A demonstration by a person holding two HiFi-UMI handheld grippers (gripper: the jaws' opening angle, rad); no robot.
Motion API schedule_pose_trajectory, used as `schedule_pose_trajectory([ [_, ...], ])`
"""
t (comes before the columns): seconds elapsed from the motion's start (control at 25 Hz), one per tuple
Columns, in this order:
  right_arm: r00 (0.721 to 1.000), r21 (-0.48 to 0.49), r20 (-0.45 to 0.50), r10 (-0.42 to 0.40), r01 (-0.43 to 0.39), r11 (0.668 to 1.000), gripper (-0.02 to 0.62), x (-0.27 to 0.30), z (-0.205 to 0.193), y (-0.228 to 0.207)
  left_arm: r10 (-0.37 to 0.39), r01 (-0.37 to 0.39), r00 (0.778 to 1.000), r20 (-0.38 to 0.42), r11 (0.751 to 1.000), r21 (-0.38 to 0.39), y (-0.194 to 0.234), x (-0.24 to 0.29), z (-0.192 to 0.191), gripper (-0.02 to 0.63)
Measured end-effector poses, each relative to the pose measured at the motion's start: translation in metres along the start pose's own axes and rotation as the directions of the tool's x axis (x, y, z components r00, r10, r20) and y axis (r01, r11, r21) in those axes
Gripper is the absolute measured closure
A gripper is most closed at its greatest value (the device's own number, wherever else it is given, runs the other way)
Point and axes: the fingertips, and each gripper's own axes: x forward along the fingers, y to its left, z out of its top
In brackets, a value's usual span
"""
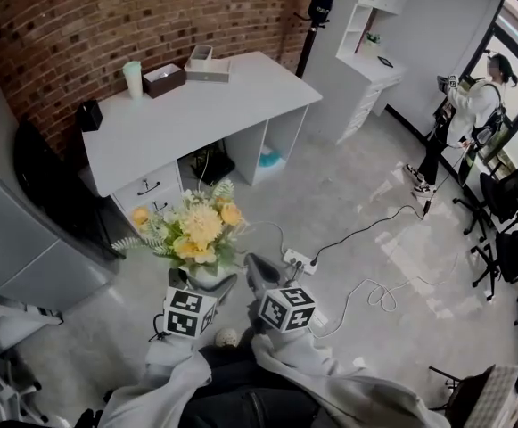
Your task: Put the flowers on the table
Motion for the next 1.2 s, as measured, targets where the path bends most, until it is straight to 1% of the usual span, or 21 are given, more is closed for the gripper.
schedule_pose_trajectory([
  [0.08,1.0,-0.03,0.003,0.008,-0.008,1.0,0.595,-0.003,0.003,-0.001,-0.001,0.001,1.0,0.0,1.0,-0.015,0.0,0.001,-0.003,0.146],
  [0.2,1.0,-0.048,0.011,-0.009,0.01,0.999,0.594,-0.008,0.01,-0.011,0.001,-0.001,1.0,-0.011,1.0,-0.024,0.001,0.0,-0.007,0.146],
  [0.4,0.999,-0.033,0.016,-0.03,0.03,0.999,0.595,-0.005,0.011,-0.024,0.006,-0.006,1.0,-0.023,1.0,-0.025,0.005,0.003,-0.012,0.146],
  [0.56,0.998,-0.028,0.021,-0.061,0.061,0.998,0.595,0.013,0.013,-0.034,0.013,-0.013,0.999,-0.031,1.0,-0.011,0.022,0.013,-0.007,0.146],
  [0.64,0.998,-0.02,0.021,-0.059,0.059,0.998,0.595,0.026,0.017,-0.041,0.027,-0.027,0.999,-0.035,1.0,-0.005,0.034,0.021,-0.002,0.146],
  [0.92,0.999,0.0,-0.014,-0.04,0.04,0.999,0.595,0.07,0.037,-0.076,0.041,-0.042,0.999,-0.024,0.999,-0.034,0.06,0.073,0.028,0.146],
  [1.04,0.999,0.003,-0.019,-0.036,0.036,0.999,0.595,0.091,0.055,-0.097,0.032,-0.033,0.999,-0.025,0.998,-0.048,0.071,0.102,0.043,0.146],
  [1.2,0.999,-0.006,-0.009,-0.036,0.036,0.999,0.595,0.118,0.084,-0.127,0.025,-0.026,1.0,-0.019,0.999,-0.045,0.082,0.142,0.066,0.146],
])
